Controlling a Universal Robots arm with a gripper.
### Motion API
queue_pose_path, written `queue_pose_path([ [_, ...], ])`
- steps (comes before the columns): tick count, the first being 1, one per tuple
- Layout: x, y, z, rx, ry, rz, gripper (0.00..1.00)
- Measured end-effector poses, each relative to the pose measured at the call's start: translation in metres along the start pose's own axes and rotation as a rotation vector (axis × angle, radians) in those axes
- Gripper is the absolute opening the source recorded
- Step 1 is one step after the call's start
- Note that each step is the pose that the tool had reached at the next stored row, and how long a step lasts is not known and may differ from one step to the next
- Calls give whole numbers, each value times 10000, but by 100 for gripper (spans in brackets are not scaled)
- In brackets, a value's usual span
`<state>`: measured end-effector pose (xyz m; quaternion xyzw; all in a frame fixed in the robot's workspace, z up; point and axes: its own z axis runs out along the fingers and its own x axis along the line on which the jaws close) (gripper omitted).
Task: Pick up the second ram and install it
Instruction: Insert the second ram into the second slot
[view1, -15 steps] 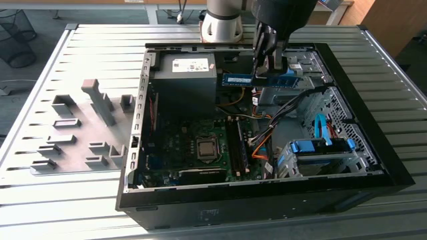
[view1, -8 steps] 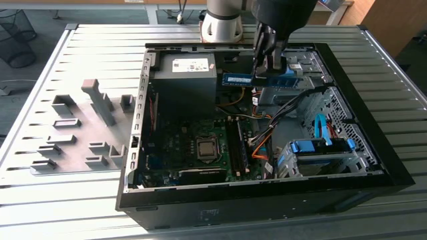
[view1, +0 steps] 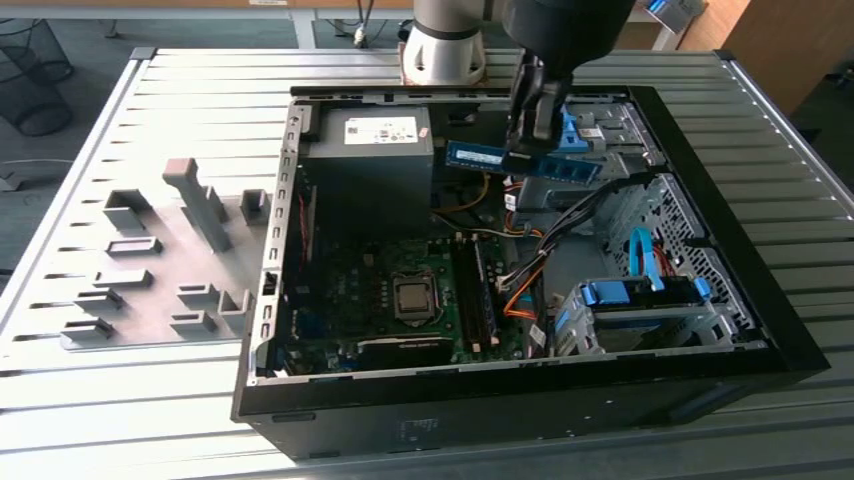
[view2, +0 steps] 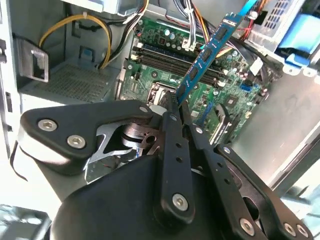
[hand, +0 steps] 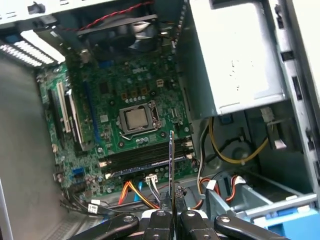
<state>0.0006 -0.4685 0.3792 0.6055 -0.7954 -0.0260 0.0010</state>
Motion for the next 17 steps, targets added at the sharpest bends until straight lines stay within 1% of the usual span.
queue_pose_path([
  [17,1,-1,27,101,-93,3058,14],
])
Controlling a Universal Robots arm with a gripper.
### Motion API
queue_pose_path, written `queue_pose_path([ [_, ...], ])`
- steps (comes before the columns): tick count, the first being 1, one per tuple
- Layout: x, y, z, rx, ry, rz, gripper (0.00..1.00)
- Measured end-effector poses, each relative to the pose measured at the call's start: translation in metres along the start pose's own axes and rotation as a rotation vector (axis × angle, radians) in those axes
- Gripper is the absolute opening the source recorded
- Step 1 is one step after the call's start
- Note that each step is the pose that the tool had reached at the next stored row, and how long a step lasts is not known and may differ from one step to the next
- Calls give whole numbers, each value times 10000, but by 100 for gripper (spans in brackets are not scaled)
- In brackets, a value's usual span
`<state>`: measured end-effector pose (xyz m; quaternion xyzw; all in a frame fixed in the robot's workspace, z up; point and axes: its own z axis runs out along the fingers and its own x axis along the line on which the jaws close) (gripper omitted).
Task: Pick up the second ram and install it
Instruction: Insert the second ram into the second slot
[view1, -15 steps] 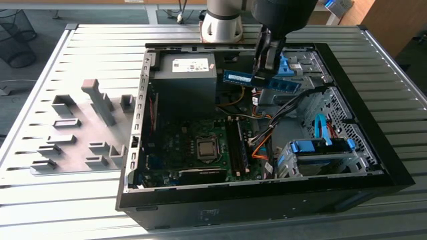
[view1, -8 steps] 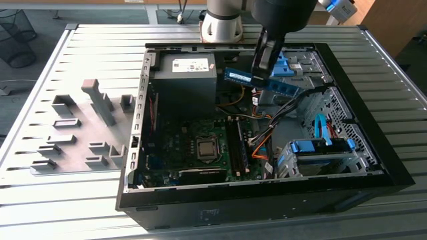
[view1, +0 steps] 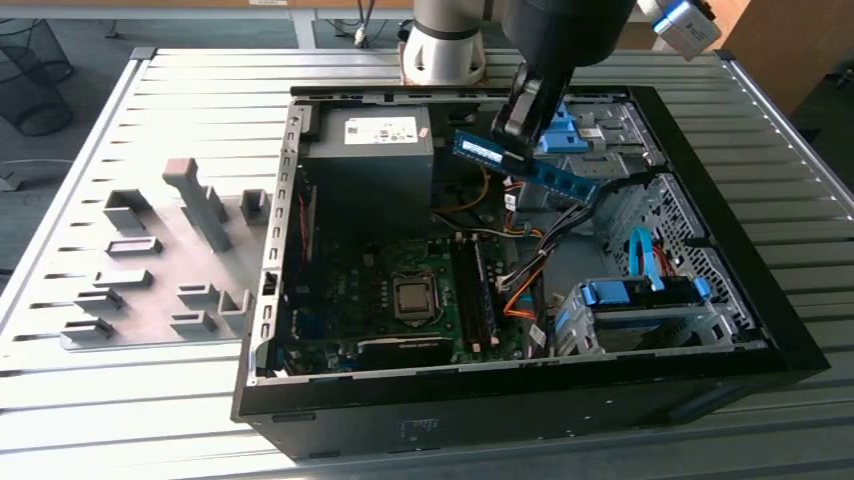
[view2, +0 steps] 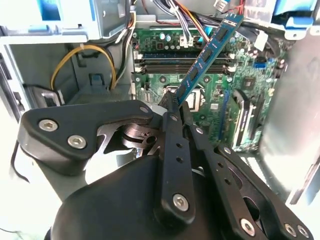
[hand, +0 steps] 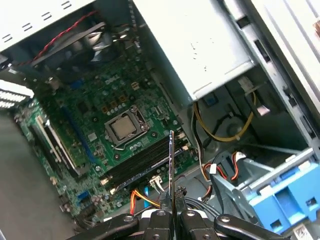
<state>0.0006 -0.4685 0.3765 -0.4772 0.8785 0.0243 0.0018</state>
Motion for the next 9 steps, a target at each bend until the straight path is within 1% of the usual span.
queue_pose_path([
  [9,0,0,11,46,-54,1511,14],
])
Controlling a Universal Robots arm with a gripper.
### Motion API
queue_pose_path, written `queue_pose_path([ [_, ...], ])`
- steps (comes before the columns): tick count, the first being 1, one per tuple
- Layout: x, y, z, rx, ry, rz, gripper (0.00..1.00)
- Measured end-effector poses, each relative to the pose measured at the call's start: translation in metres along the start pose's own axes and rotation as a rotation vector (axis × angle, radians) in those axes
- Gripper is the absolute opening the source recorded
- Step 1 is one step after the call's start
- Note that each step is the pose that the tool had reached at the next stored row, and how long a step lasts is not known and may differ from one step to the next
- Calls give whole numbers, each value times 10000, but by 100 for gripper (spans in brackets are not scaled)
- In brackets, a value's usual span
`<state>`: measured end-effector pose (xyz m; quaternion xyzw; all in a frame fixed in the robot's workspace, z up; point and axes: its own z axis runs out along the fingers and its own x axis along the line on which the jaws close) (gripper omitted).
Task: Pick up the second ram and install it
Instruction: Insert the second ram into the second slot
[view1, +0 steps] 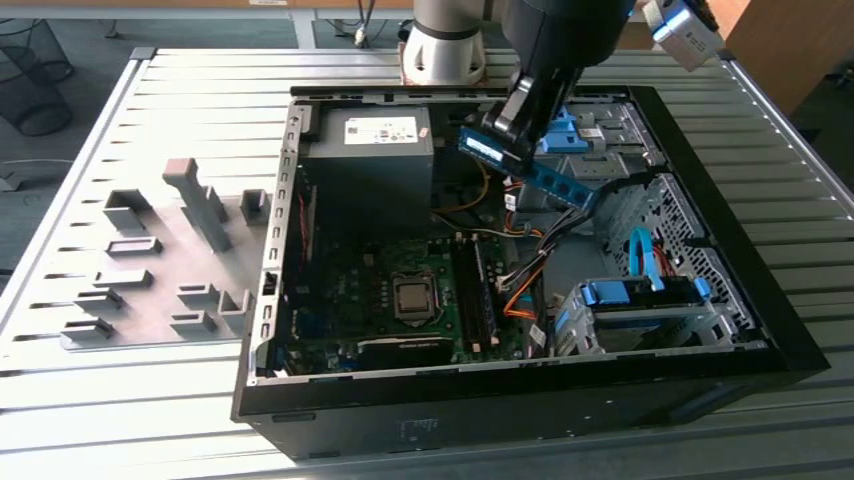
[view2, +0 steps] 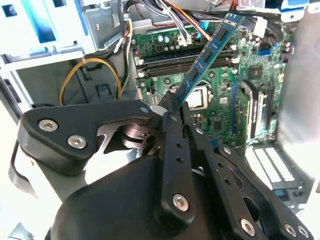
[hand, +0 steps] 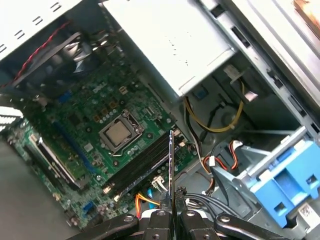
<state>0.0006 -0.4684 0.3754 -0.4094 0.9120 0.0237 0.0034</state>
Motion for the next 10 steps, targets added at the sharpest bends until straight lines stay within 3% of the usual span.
queue_pose_path([
  [10,1,-1,19,69,-44,1772,14],
])
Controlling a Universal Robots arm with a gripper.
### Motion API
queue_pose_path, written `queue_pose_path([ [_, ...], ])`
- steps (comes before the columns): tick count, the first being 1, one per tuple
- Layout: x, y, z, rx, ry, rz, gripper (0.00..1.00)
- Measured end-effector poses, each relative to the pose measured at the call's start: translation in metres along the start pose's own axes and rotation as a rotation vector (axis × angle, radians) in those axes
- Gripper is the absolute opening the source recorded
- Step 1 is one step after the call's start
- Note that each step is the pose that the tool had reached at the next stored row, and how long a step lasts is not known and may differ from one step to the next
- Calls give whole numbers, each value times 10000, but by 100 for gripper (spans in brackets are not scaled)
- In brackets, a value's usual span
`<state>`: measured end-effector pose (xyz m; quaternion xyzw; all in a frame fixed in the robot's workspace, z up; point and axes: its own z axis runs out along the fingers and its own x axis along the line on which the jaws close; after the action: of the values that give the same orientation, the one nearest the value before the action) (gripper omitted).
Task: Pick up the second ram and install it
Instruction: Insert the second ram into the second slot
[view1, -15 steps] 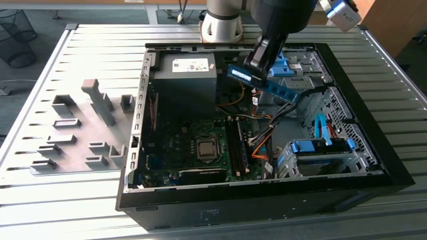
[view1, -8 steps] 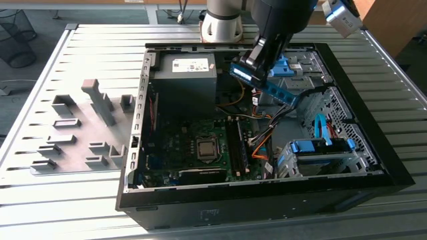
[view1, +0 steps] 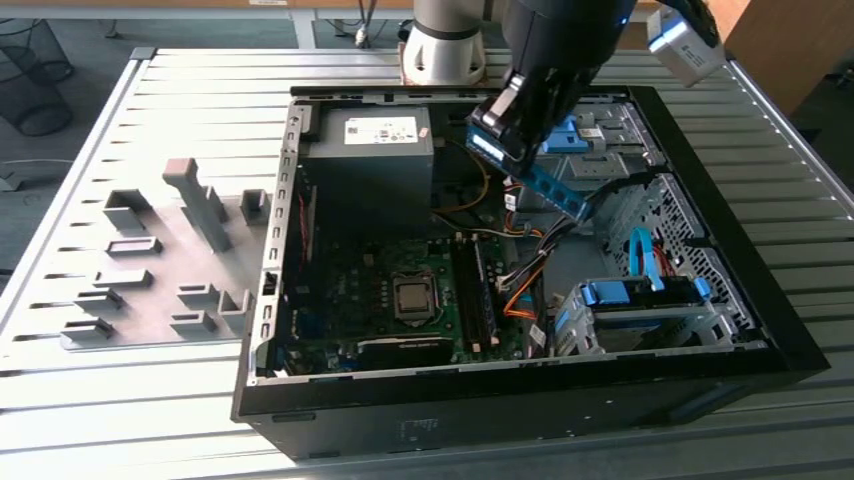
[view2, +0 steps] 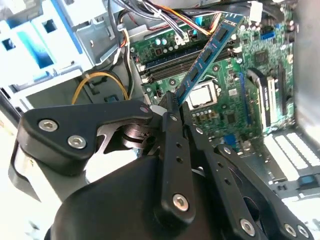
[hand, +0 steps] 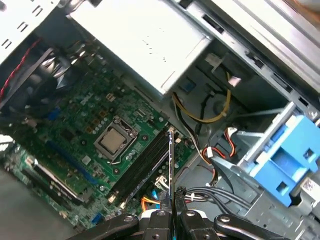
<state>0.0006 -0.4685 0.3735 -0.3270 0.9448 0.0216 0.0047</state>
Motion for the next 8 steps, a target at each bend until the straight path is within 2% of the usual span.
queue_pose_path([
  [8,0,-1,16,47,-44,1455,14],
])
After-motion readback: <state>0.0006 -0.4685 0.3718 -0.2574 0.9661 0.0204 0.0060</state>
